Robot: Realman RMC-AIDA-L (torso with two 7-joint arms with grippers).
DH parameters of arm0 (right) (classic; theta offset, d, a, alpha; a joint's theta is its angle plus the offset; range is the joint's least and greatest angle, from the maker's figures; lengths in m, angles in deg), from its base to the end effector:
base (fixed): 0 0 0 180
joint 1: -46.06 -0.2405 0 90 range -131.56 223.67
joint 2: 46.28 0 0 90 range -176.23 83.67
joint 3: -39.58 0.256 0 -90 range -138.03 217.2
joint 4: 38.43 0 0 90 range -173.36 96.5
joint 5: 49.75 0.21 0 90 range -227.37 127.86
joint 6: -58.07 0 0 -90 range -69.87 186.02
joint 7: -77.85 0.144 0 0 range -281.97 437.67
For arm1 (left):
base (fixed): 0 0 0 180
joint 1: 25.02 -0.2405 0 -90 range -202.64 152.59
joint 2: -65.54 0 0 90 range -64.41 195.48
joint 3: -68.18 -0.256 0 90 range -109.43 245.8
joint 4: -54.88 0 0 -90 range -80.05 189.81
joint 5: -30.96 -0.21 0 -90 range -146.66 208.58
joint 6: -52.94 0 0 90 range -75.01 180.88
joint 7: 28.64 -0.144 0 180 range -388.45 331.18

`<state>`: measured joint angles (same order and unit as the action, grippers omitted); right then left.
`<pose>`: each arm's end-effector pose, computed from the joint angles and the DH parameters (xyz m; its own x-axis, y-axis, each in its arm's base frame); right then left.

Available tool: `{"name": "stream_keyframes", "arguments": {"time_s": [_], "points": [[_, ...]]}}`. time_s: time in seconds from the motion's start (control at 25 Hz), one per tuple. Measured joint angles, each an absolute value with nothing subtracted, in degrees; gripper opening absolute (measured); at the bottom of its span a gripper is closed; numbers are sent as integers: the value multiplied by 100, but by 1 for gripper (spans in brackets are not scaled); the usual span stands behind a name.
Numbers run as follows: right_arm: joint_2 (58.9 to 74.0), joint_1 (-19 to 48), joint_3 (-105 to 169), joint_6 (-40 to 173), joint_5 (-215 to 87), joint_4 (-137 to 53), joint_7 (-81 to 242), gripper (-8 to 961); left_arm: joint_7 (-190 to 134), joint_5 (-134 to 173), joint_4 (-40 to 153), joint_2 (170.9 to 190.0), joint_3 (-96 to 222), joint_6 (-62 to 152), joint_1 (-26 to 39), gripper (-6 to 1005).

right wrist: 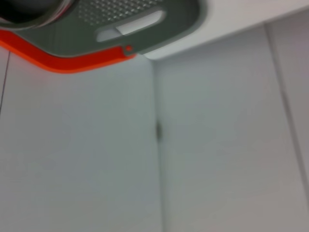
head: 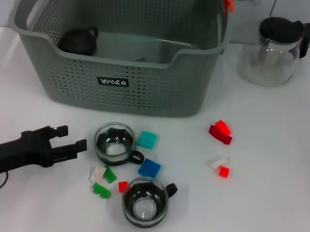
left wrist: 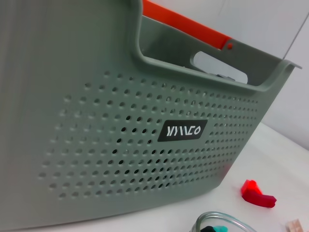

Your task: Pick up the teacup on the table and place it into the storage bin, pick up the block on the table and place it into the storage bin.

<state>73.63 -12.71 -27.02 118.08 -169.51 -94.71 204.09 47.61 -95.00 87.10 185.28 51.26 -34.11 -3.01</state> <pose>0.0095 0.4530 -0.0081 0.8829 -0.2400 -0.4035 -0.3847 -0.8625 -0.3288 -0.3478 0.2747 0.0075 0.6055 0.5212 0.6014 0.7499 -0.6267 -0.2120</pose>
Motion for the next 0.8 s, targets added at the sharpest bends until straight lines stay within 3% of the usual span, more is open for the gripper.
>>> {"name": "stream_keyframes", "arguments": {"time_s": [0.16,0.32,0.8], "points": [[7374,-2476,-2693,10775,-17841,-7807,20810,56,4770,-9484,8682,18535,5136,-3407,-314,843],[7415,-3046,-2744,9785,-18282,-6726,21043,55,4771,-9484,8660,18534,5138,-3400,-304,844],[7419,-2987,-3087,9529,-18331,-5932,20998,57,4774,-9508,8652,18547,5140,-3358,-299,844]]}}
